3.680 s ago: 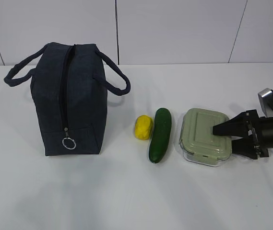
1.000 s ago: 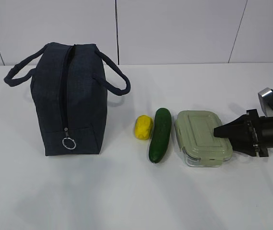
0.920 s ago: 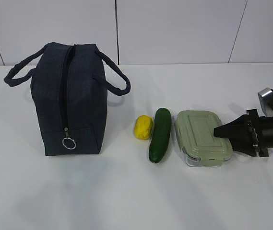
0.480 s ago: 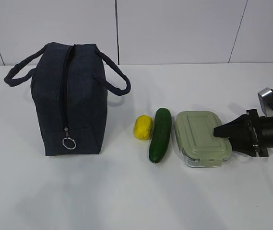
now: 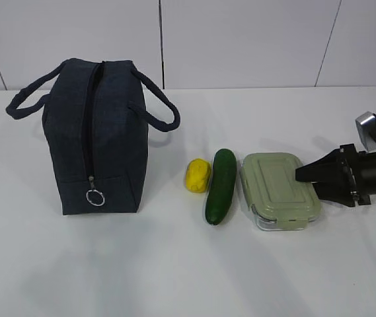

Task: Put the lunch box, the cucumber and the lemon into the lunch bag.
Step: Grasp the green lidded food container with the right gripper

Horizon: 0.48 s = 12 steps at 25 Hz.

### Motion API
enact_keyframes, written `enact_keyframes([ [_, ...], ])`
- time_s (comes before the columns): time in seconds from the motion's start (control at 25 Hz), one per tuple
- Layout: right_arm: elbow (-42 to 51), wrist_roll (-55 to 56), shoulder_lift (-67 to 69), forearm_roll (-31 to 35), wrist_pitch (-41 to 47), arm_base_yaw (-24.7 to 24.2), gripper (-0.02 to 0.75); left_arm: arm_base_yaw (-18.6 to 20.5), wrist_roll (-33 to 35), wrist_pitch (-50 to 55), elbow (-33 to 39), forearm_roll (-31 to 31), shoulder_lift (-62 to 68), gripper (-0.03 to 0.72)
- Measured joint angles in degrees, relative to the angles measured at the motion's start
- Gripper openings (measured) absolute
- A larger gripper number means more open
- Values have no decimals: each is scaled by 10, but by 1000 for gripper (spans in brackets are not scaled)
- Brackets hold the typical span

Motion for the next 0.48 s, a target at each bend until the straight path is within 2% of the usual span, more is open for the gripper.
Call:
enact_keyframes([
  [0.16,-14,4,0,-25,0,1,495,0,0,0,0,0,0,239],
  [0.48,-37,7,16,-54,2,25,500,0,0,0,0,0,0,239],
])
